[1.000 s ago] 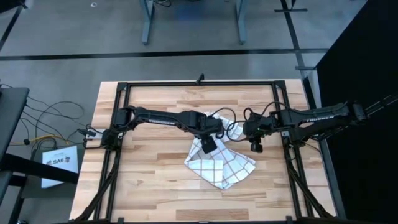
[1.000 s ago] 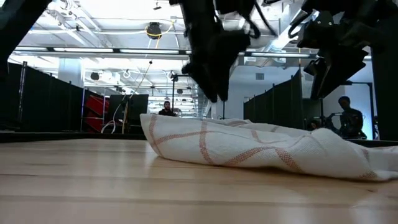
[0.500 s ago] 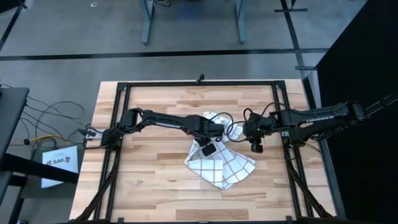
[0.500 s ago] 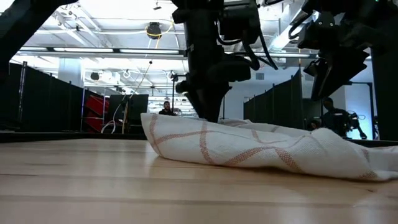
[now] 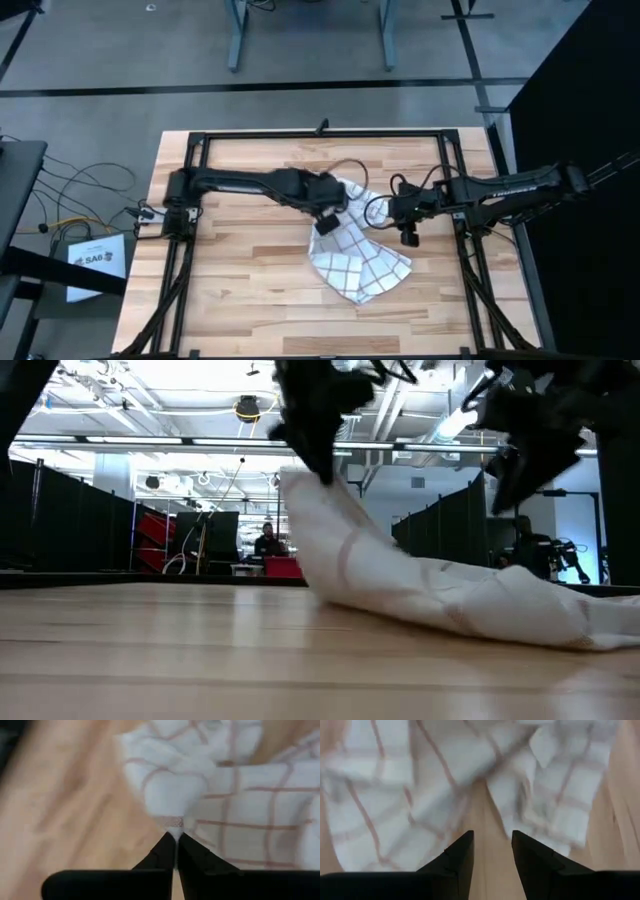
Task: Roll towel
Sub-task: Fold the towel
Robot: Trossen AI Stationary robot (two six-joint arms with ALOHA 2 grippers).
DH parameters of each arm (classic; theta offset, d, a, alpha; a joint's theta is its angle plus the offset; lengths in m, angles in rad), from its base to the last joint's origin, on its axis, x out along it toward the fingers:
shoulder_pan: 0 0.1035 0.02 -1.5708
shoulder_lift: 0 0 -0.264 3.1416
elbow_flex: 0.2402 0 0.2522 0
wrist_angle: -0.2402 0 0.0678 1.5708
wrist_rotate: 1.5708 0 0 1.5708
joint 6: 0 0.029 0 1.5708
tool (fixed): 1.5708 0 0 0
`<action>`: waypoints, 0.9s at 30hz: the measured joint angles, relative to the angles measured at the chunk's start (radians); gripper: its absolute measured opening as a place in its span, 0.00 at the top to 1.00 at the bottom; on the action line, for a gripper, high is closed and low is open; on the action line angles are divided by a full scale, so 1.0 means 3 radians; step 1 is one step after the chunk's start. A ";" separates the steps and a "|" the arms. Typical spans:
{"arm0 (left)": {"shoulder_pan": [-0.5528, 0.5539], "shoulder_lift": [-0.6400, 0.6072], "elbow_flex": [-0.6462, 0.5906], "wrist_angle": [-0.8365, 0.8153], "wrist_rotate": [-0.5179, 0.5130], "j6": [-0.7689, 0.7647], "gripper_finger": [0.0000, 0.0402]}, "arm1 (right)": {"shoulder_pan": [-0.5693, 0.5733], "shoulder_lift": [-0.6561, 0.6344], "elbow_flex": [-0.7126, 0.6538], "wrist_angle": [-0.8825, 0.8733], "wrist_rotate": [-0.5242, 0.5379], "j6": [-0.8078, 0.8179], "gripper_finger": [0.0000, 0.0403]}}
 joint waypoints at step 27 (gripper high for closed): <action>0.0183 -0.1141 -0.2096 0.0421 0.0083 0.0280 1.00 | -0.0848 0.2007 0.0133 0.1354 0.0004 -0.0258 0.70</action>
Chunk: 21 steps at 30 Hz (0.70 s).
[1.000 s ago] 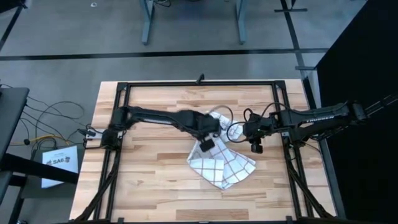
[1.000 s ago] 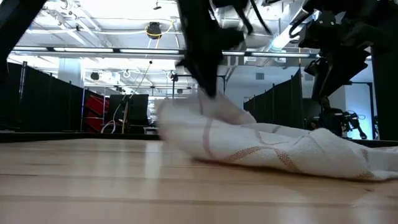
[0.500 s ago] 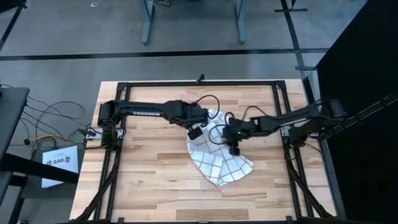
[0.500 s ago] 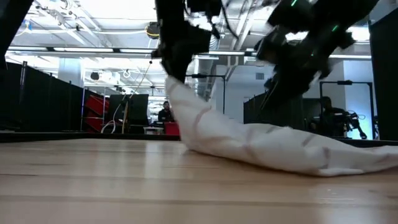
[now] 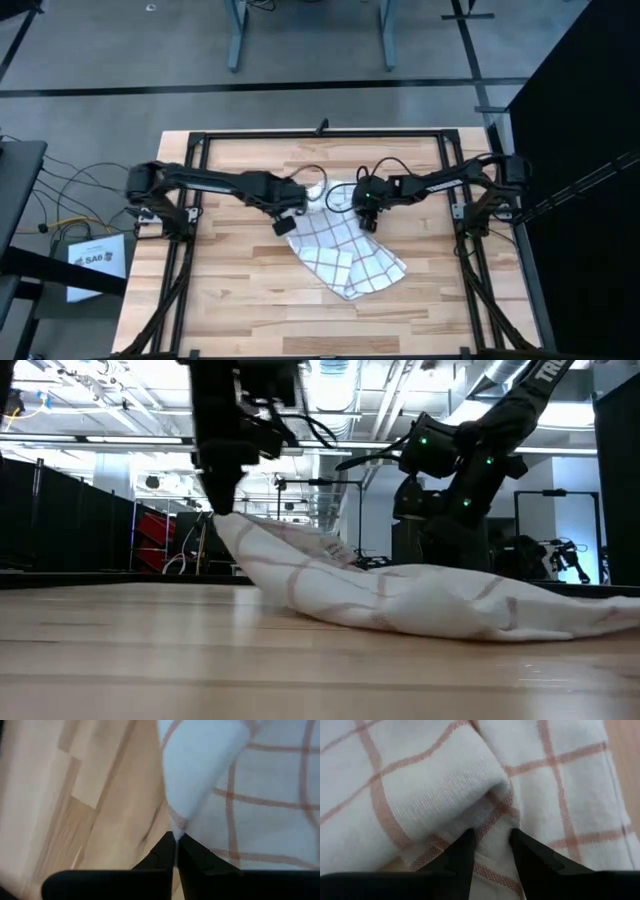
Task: Roll towel
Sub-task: Fold the towel
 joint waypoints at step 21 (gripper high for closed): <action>0.0134 -0.0831 -0.0693 0.1789 0.1069 0.0497 0.90 | -0.0102 -0.0518 0.0040 -0.0409 -0.0149 -0.0121 0.71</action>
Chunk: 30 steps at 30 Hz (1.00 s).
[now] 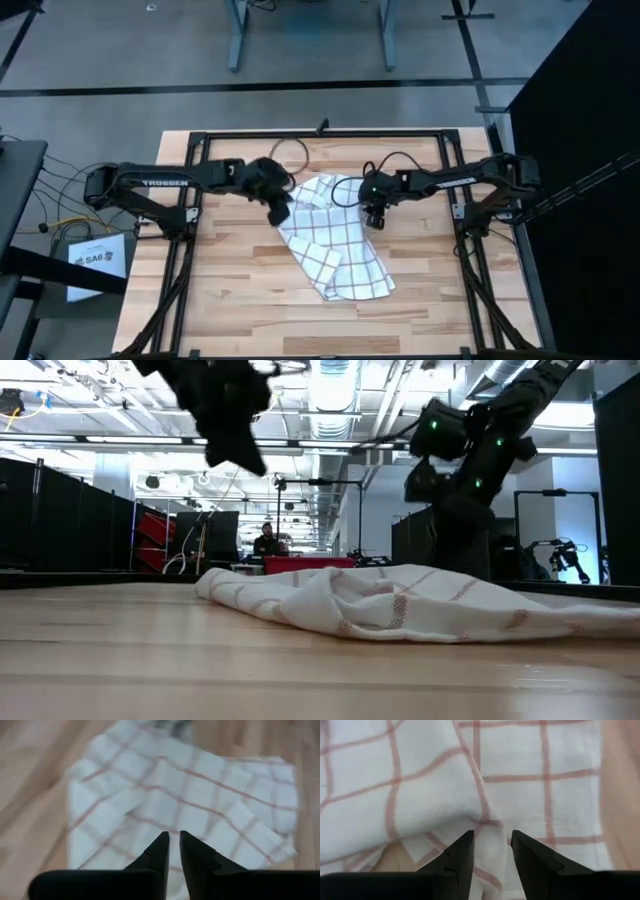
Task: Roll towel
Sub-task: Fold the towel
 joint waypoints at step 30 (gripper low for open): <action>-0.0572 0.2105 0.1126 -0.0435 0.0415 0.1273 0.79 | 0.0132 -0.0558 0.0004 -0.0338 -0.0262 -0.0237 0.70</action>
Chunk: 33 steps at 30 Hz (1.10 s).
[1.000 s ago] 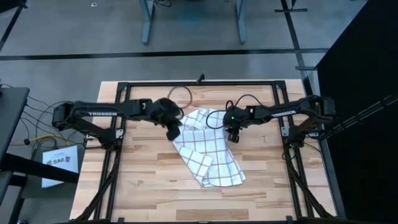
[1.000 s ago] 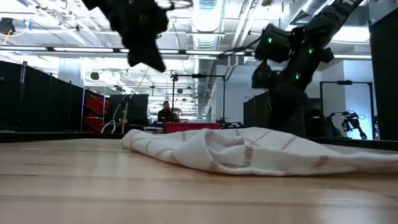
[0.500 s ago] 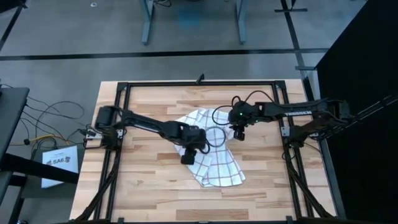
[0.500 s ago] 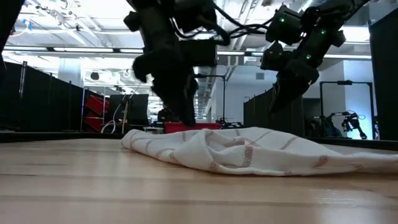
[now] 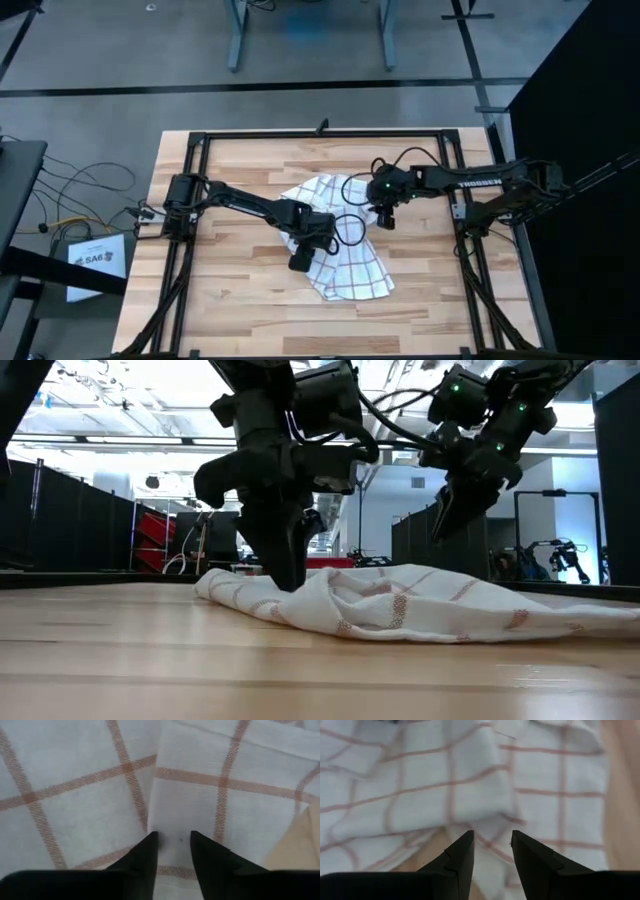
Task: Roll towel
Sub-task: Fold the towel
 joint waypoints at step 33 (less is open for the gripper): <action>-0.0050 -0.0008 0.0294 -0.0226 -0.0211 0.0066 1.00 | 0.0445 0.0528 0.0006 0.0655 -0.0263 0.0182 0.70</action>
